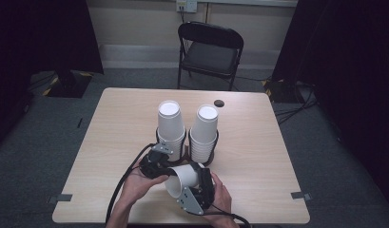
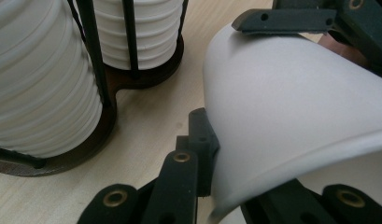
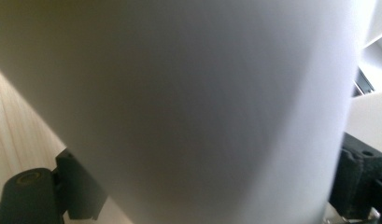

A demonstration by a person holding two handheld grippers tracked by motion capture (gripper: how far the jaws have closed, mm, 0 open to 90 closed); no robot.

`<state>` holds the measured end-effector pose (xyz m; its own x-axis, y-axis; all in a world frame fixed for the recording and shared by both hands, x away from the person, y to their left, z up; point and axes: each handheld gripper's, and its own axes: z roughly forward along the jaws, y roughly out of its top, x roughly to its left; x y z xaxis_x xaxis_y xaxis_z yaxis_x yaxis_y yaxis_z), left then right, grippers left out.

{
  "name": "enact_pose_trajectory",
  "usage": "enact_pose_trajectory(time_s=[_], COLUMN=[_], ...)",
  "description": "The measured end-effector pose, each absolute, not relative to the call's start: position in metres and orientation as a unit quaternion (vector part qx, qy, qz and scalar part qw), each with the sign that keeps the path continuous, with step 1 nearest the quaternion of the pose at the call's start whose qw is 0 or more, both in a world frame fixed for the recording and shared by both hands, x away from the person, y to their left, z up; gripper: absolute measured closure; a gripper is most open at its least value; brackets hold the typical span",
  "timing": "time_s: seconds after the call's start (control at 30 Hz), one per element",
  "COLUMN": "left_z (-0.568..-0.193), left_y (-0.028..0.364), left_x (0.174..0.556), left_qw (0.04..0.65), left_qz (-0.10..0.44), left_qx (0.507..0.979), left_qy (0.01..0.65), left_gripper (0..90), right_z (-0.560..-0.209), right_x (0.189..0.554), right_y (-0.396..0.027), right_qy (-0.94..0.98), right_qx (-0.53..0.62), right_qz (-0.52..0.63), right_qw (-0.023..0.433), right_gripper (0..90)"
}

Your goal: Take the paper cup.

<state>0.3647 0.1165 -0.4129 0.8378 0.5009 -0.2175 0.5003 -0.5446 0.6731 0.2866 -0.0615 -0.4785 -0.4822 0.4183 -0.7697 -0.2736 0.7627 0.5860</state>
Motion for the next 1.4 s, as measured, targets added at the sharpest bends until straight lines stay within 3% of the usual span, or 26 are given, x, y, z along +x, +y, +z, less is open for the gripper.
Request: enact_pose_trajectory(time_s=[1.03, 1.4], left_z=[-0.421, -0.424], left_y=[0.110, 0.114], left_x=[0.374, 0.366], left_qw=[0.394, 0.432], left_qz=[-0.028, 0.001], left_qx=[0.861, 0.846], left_qy=[0.320, 0.313], left_gripper=[85.2, 82.5], right_z=[-0.472, -0.467], right_x=[0.277, 0.280], right_y=[-0.045, -0.053], right_qy=[0.775, 0.780], right_qx=[0.003, 0.039], right_qz=[0.345, 0.395], right_qw=[0.530, 0.483], right_gripper=[10.5, 11.4])
